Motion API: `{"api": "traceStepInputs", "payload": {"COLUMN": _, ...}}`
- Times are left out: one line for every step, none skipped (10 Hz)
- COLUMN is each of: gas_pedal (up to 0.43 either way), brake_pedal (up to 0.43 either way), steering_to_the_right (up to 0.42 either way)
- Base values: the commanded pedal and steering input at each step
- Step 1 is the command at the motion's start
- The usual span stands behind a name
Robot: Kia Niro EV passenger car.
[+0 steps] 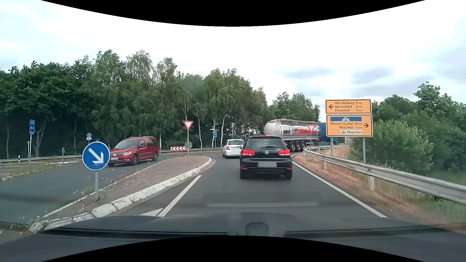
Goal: Follow the waypoints while adhering to traffic rules and regulations
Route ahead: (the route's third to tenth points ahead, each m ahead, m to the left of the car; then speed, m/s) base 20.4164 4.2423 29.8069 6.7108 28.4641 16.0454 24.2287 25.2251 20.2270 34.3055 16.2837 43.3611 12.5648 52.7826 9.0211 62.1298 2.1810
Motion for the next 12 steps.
{"api": "traceStepInputs", "payload": {"gas_pedal": 0.039, "brake_pedal": 0.0, "steering_to_the_right": -0.008}}
{"api": "traceStepInputs", "payload": {"gas_pedal": 0.039, "brake_pedal": 0.0, "steering_to_the_right": -0.008}}
{"api": "traceStepInputs", "payload": {"gas_pedal": 0.039, "brake_pedal": 0.0, "steering_to_the_right": -0.008}}
{"api": "traceStepInputs", "payload": {"gas_pedal": 0.028, "brake_pedal": 0.0, "steering_to_the_right": -0.008}}
{"api": "traceStepInputs", "payload": {"gas_pedal": 0.028, "brake_pedal": 0.0, "steering_to_the_right": -0.008}}
{"api": "traceStepInputs", "payload": {"gas_pedal": 0.02, "brake_pedal": 0.0, "steering_to_the_right": -0.008}}
{"api": "traceStepInputs", "payload": {"gas_pedal": 0.02, "brake_pedal": 0.0, "steering_to_the_right": -0.008}}
{"api": "traceStepInputs", "payload": {"gas_pedal": 0.02, "brake_pedal": 0.0, "steering_to_the_right": -0.008}}
{"api": "traceStepInputs", "payload": {"gas_pedal": 0.008, "brake_pedal": 0.0, "steering_to_the_right": -0.008}}
{"api": "traceStepInputs", "payload": {"gas_pedal": 0.008, "brake_pedal": 0.0, "steering_to_the_right": -0.008}}
{"api": "traceStepInputs", "payload": {"gas_pedal": 0.0, "brake_pedal": 0.0, "steering_to_the_right": -0.008}}
{"api": "traceStepInputs", "payload": {"gas_pedal": 0.0, "brake_pedal": 0.0, "steering_to_the_right": -0.008}}
